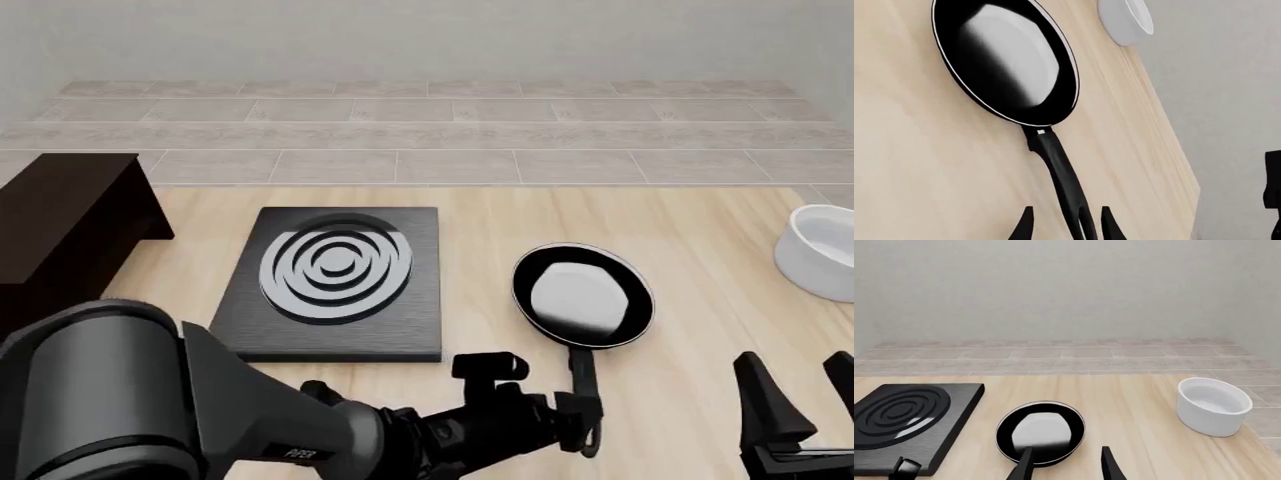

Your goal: Put the frying pan on top of the cabinet.

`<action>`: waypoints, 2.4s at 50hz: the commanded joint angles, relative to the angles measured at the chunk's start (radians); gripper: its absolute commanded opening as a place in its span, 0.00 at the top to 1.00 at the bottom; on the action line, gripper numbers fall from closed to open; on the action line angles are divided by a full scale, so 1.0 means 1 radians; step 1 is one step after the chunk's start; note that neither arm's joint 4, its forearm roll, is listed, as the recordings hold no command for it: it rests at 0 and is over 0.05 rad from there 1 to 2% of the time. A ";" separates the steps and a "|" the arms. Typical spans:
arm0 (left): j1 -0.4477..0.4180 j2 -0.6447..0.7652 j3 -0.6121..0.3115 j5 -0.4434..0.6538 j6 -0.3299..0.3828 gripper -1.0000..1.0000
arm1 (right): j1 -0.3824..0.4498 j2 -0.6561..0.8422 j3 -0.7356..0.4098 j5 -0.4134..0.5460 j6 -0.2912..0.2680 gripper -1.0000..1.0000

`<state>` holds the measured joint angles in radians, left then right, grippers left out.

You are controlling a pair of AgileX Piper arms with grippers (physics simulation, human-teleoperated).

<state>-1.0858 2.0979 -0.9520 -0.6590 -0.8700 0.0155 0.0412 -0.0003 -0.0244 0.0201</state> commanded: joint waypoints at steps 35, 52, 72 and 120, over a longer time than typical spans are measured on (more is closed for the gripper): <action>-0.020 0.076 -0.060 -0.011 -0.004 0.00 | -0.004 -0.008 0.000 0.010 0.007 0.00; -0.023 0.097 -0.077 -0.019 -0.008 0.00 | -0.005 0.002 0.000 0.003 0.009 0.00; -0.027 0.118 -0.111 -0.021 -0.013 0.00 | -0.009 0.015 0.000 -0.009 0.009 0.00; -0.035 0.130 -0.165 0.019 -0.028 1.00 | -0.013 0.035 0.000 -0.025 0.015 0.00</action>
<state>-1.1173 2.2341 -1.1146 -0.6404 -0.9003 0.0033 0.0671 -0.0005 -0.0420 0.0349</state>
